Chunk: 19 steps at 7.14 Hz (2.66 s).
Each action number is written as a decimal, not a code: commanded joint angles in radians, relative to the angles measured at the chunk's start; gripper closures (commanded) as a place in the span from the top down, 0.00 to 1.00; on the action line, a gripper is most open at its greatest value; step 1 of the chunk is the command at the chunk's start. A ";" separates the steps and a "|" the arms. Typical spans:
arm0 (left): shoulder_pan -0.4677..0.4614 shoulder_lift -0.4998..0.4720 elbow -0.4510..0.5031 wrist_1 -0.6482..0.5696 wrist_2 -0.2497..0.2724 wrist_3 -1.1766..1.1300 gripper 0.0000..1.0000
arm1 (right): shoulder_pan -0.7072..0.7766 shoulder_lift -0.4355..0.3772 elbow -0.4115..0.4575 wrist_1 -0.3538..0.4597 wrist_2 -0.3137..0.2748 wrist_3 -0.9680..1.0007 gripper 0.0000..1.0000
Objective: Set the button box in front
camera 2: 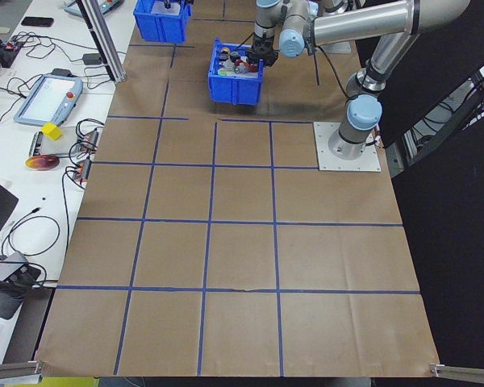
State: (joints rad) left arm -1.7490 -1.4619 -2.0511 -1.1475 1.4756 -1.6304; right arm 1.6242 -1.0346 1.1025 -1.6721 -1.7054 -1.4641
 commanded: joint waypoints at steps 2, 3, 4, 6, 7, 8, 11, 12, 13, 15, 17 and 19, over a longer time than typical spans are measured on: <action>0.042 -0.275 0.283 0.005 0.000 0.049 0.00 | -0.162 -0.144 0.161 0.020 0.012 -0.203 0.05; 0.040 -0.373 0.384 0.008 -0.001 0.040 0.00 | -0.179 -0.216 0.246 0.008 0.015 -0.220 0.05; 0.033 -0.450 0.467 0.008 -0.011 0.029 0.00 | -0.194 -0.281 0.331 -0.006 0.016 -0.226 0.05; 0.000 -0.547 0.570 0.011 -0.024 -0.067 0.01 | -0.260 -0.399 0.509 -0.061 0.033 -0.283 0.05; -0.047 -0.587 0.597 0.029 -0.020 -0.081 0.01 | -0.282 -0.444 0.589 -0.107 0.033 -0.314 0.05; -0.070 -0.601 0.612 0.031 -0.024 -0.088 0.01 | -0.290 -0.470 0.667 -0.150 0.049 -0.327 0.05; -0.083 -0.612 0.589 0.031 -0.023 -0.058 0.05 | -0.296 -0.501 0.790 -0.261 0.049 -0.374 0.05; -0.098 -0.652 0.600 0.044 -0.021 -0.069 0.06 | -0.296 -0.507 0.796 -0.261 0.047 -0.374 0.06; -0.099 -0.653 0.600 0.054 -0.023 -0.069 0.06 | -0.296 -0.509 0.797 -0.259 0.046 -0.374 0.06; -0.101 -0.641 0.591 0.054 -0.024 -0.074 0.31 | -0.296 -0.512 0.798 -0.245 0.043 -0.374 0.06; -0.099 -0.626 0.608 0.037 0.000 -0.078 0.79 | -0.291 -0.570 0.870 -0.257 0.046 -0.374 0.06; -0.087 -0.571 0.612 -0.013 0.081 -0.063 0.98 | -0.290 -0.640 0.921 -0.247 0.043 -0.366 0.06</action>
State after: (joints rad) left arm -1.8448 -2.0729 -1.4411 -1.1206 1.5229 -1.7050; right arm 1.3338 -1.6316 1.9905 -1.9254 -1.6607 -1.8343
